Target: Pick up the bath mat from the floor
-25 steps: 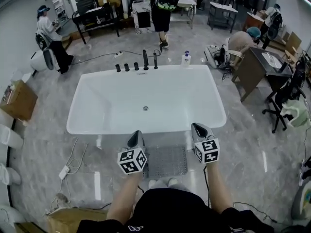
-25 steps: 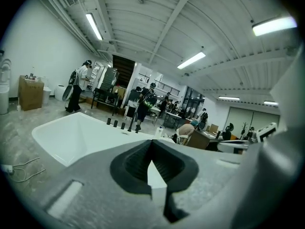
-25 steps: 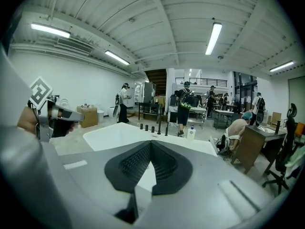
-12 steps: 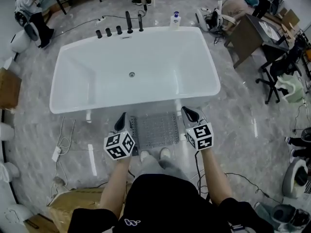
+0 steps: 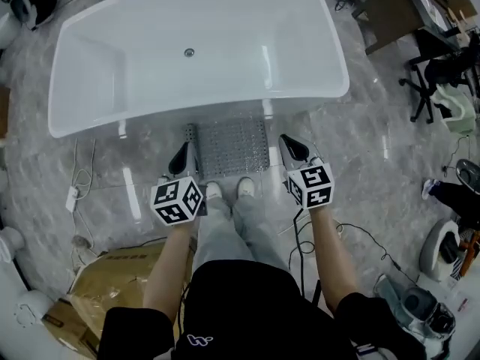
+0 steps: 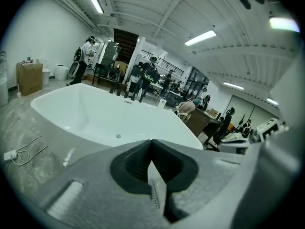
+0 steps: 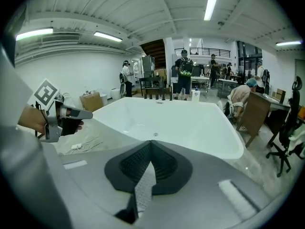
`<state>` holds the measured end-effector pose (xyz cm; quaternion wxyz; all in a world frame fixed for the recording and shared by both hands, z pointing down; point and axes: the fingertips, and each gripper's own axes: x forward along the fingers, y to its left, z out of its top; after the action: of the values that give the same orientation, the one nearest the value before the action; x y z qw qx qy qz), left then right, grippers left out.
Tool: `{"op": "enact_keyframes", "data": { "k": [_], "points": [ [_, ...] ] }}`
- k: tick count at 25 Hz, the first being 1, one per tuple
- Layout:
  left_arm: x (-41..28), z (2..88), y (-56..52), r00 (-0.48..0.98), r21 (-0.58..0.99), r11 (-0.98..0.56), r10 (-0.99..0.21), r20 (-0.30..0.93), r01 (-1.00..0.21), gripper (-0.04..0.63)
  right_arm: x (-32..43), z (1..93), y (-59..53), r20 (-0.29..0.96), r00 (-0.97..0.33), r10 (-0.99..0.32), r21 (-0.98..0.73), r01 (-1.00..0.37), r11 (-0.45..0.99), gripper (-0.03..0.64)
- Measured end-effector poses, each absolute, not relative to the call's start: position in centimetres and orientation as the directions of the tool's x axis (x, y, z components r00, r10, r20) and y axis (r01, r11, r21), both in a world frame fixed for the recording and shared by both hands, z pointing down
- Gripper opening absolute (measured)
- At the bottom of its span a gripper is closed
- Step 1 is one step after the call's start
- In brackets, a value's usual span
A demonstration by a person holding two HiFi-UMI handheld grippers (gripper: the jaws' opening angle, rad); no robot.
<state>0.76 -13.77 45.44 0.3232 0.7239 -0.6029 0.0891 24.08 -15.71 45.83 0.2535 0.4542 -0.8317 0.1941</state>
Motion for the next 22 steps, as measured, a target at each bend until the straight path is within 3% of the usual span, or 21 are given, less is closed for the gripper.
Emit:
{"op": "enact_keyframes", "data": {
  "k": [10,22],
  "points": [
    [1.8,56.7,-11.1,0.274,0.352,-0.045,-0.721,0.636,-0.935,0.0,24.6,57.2,-14.2,0.699,-0.425,-0.575,-0.18,-0.882,0.435,0.006],
    [1.3,73.3,-8.8,0.326,0.303,-0.137,-0.558,0.763,-0.943,0.0,24.7,74.3,-11.5,0.791,-0.429,-0.437,-0.279,-0.888,0.366,0.006]
  ]
}}
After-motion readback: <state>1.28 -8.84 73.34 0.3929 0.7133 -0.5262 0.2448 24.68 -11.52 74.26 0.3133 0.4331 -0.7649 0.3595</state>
